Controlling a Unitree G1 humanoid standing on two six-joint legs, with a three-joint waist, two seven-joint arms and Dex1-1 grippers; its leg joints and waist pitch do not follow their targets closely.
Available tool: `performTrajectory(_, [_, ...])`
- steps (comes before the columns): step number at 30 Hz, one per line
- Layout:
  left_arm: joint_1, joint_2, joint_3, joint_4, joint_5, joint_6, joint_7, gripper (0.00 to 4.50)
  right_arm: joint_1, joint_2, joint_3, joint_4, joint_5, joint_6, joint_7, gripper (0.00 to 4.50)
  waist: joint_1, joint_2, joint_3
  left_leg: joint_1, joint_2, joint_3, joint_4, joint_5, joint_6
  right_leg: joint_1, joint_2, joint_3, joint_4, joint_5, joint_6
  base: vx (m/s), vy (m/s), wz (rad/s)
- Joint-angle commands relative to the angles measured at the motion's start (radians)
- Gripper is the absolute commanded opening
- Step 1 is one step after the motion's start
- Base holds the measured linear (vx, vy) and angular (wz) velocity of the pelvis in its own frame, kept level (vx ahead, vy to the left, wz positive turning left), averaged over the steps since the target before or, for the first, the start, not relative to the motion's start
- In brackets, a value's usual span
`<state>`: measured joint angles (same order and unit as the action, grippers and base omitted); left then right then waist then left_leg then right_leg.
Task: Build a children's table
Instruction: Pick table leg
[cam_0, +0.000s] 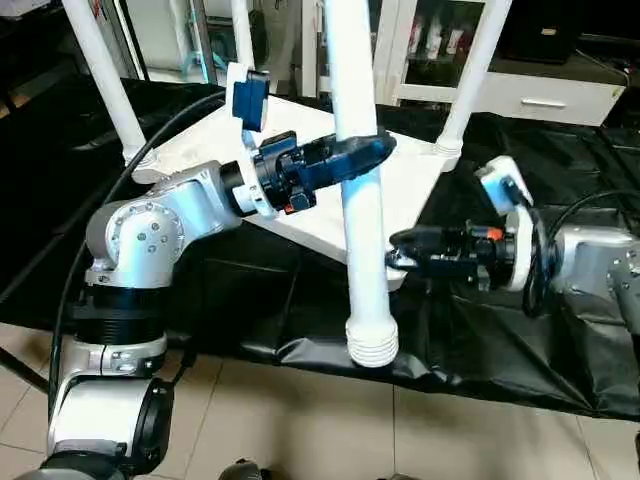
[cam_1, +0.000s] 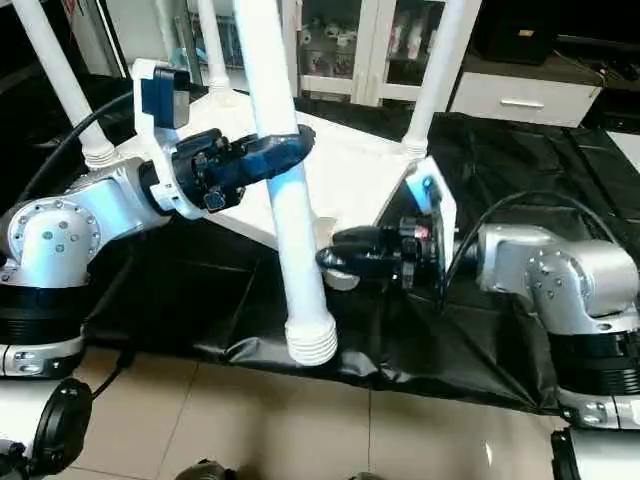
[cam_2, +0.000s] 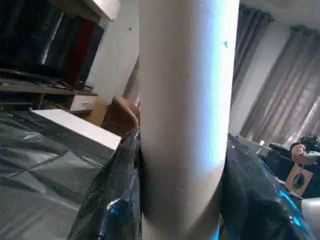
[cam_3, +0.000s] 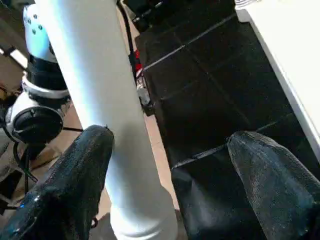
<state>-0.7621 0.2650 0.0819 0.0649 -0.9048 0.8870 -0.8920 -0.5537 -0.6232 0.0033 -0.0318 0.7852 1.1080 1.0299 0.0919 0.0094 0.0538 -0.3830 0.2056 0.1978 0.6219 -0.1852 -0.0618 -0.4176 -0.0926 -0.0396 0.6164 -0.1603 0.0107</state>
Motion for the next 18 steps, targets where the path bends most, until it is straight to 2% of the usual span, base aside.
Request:
performTrajectory(1, [-0.046, -0.015, -0.002, -0.005, -0.019, -0.016, -0.017, 1.73, -0.001, 0.006, 0.032, -0.037, -0.007, 0.000, -0.002, 3.97, 0.003, -0.016, -0.076, 0.019, 0.011, -0.006, -0.071, -0.126, -0.008, 0.055, -0.031, 0.024, -0.059, -0.191, -0.215, 0.000, 0.000, 0.00])
performTrajectory(2, [-0.046, -0.017, -0.001, -0.004, -0.018, -0.017, -0.018, 1.73, -0.001, 0.014, 0.037, -0.047, -0.008, -0.002, -0.003, 3.97, 0.003, -0.010, -0.076, 0.020, 0.010, -0.006, -0.071, -0.130, -0.009, 0.054, -0.031, 0.024, -0.059, -0.194, -0.217, 0.000, 0.000, 0.00])
performTrajectory(4, [-0.044, -0.020, -0.001, -0.002, -0.015, -0.019, -0.019, 1.73, 0.000, 0.031, 0.044, -0.057, -0.012, -0.011, -0.010, 3.97, 0.002, -0.014, -0.076, 0.019, 0.009, -0.005, -0.071, -0.129, -0.008, 0.054, -0.030, 0.024, -0.060, -0.191, -0.216, 0.000, 0.000, 0.00])
performTrajectory(11, [-0.043, -0.025, 0.005, 0.000, -0.011, -0.025, -0.014, 1.73, 0.004, 0.094, 0.075, -0.063, -0.036, -0.063, -0.048, 3.97, 0.000, -0.013, -0.075, 0.020, 0.011, -0.007, -0.073, -0.143, -0.017, 0.052, -0.031, 0.023, -0.060, -0.204, -0.212, 0.000, 0.000, 0.00])
performTrajectory(18, [-0.046, -0.034, 0.014, 0.009, 0.000, -0.035, 0.000, 1.73, 0.001, 0.162, 0.064, -0.044, -0.061, -0.101, -0.111, 3.97, -0.001, -0.012, -0.076, 0.019, 0.009, -0.007, -0.074, -0.137, -0.025, 0.052, -0.030, 0.024, -0.058, -0.187, -0.207, 0.000, 0.000, 0.00])
